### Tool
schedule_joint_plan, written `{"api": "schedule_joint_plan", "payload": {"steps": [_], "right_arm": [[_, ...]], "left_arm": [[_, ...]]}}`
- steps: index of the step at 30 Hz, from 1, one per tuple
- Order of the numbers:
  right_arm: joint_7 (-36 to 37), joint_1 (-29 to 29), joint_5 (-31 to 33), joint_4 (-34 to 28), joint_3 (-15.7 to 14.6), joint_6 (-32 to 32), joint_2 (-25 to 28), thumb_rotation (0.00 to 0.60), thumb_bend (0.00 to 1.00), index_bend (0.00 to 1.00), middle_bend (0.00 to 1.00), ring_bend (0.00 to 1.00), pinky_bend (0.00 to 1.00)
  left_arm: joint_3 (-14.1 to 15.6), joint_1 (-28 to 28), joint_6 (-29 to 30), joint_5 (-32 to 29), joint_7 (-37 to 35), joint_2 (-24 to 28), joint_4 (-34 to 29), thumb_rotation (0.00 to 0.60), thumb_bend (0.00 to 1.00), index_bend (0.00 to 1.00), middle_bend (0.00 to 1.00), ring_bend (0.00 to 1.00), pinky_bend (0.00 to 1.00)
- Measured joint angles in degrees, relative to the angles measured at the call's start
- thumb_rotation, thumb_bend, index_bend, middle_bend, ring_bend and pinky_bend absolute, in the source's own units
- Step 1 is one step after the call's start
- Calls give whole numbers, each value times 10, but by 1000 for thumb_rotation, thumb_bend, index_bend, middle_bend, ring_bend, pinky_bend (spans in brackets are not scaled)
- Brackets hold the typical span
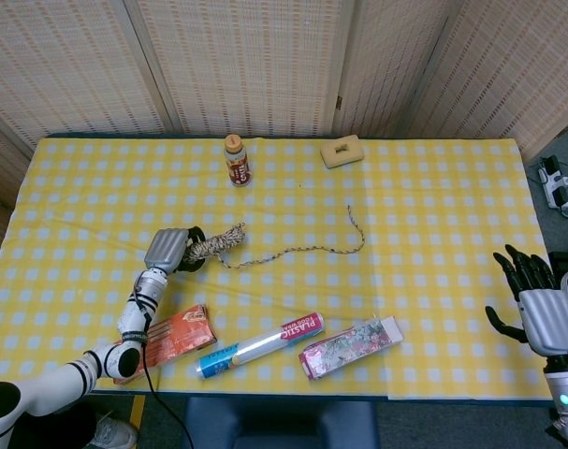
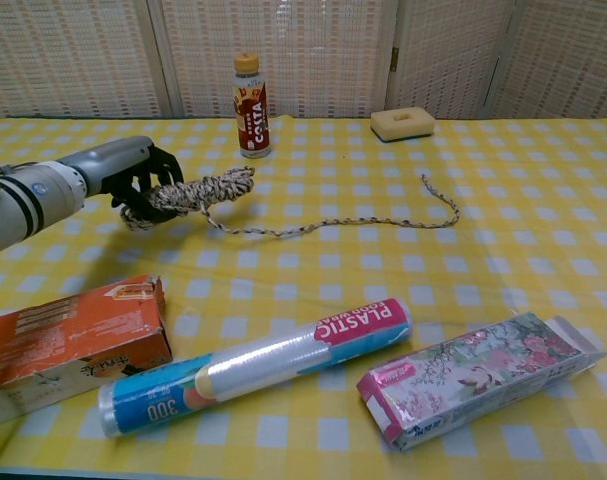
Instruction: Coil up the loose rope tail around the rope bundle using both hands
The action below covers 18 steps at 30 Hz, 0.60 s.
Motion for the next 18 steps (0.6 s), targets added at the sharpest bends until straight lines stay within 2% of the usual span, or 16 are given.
{"api": "schedule_joint_plan", "payload": {"steps": [3, 5, 10, 18], "right_arm": [[-4, 30, -6, 2, 10, -24, -12, 600, 395, 402, 102, 80, 0], [-8, 51, -8, 8, 17, -43, -22, 600, 395, 431, 116, 83, 0], [-22, 117, -2, 26, 37, -117, -59, 600, 396, 434, 122, 82, 0], [-62, 205, 39, 80, 58, -226, -141, 600, 395, 434, 122, 80, 0]], "left_arm": [[6, 11, 13, 25, -20, 22, -32, 600, 670, 784, 753, 725, 784], [10, 17, 16, 31, -27, 33, -50, 600, 673, 784, 753, 725, 784], [22, 32, 23, 45, -32, 60, -90, 600, 673, 784, 753, 725, 784], [29, 43, 29, 48, -31, 75, -111, 600, 672, 784, 753, 723, 784]]}}
